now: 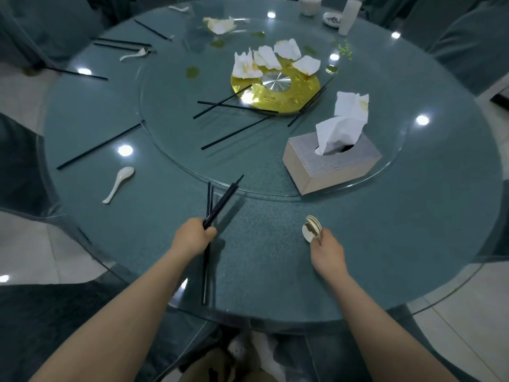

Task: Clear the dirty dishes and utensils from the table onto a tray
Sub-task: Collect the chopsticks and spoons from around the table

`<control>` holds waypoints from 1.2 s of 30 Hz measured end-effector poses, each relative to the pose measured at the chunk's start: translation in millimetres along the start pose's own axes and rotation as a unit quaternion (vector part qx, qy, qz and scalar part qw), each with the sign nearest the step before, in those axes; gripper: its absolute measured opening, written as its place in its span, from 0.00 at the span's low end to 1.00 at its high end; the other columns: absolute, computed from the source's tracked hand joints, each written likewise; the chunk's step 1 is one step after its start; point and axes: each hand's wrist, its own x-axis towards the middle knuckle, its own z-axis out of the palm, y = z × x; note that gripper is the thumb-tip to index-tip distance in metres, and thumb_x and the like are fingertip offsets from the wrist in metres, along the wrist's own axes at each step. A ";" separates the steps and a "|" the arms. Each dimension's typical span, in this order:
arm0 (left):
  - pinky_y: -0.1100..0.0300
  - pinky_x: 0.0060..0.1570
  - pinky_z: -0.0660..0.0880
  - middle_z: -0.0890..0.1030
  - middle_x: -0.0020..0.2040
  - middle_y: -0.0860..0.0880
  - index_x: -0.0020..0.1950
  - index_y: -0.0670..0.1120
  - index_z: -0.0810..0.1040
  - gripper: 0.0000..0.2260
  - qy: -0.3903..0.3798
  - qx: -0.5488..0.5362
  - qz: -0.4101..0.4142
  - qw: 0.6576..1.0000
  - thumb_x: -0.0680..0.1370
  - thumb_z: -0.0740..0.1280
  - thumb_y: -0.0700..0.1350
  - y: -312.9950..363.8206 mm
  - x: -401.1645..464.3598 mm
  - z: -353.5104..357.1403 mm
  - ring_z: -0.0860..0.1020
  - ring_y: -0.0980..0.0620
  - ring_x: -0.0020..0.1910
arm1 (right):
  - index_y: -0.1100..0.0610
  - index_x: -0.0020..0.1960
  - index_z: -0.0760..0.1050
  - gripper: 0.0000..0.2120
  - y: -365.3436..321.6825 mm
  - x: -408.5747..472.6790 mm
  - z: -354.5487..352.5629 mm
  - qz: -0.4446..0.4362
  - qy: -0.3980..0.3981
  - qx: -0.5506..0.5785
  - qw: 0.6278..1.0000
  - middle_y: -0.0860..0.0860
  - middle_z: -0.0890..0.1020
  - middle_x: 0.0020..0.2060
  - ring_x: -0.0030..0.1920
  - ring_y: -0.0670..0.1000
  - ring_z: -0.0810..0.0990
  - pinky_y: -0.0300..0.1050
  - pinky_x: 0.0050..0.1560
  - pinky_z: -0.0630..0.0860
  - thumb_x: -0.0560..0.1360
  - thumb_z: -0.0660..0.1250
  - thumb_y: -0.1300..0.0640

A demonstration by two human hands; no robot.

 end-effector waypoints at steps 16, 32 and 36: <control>0.66 0.20 0.60 0.61 0.23 0.55 0.37 0.50 0.62 0.17 -0.002 -0.612 -0.051 0.789 0.78 0.66 0.54 -17.5 -15.4 -88.8 0.60 0.57 0.20 | 0.56 0.37 0.67 0.12 -104.0 -14.9 -24.7 -0.022 -0.046 0.152 0.987 0.54 0.72 0.30 0.29 0.53 0.69 0.47 0.35 0.66 0.79 0.55 0.59; 0.70 0.16 0.57 0.62 0.21 0.55 0.42 0.45 0.73 0.11 -0.012 -0.689 -0.051 0.723 0.79 0.65 0.51 15.4 49.7 -159.5 0.60 0.60 0.17 | 0.53 0.48 0.69 0.09 -205.9 66.0 -71.4 -0.177 0.073 -0.023 0.981 0.48 0.75 0.41 0.45 0.54 0.75 0.44 0.41 0.65 0.76 0.66 0.49; 0.69 0.16 0.56 0.60 0.21 0.56 0.43 0.46 0.74 0.06 -0.018 -0.650 -0.032 0.759 0.78 0.67 0.45 56.5 86.3 -172.8 0.58 0.59 0.17 | 0.53 0.47 0.69 0.06 -224.7 117.7 -98.7 -0.193 0.078 -0.048 0.977 0.49 0.75 0.41 0.46 0.56 0.77 0.44 0.40 0.65 0.77 0.63 0.51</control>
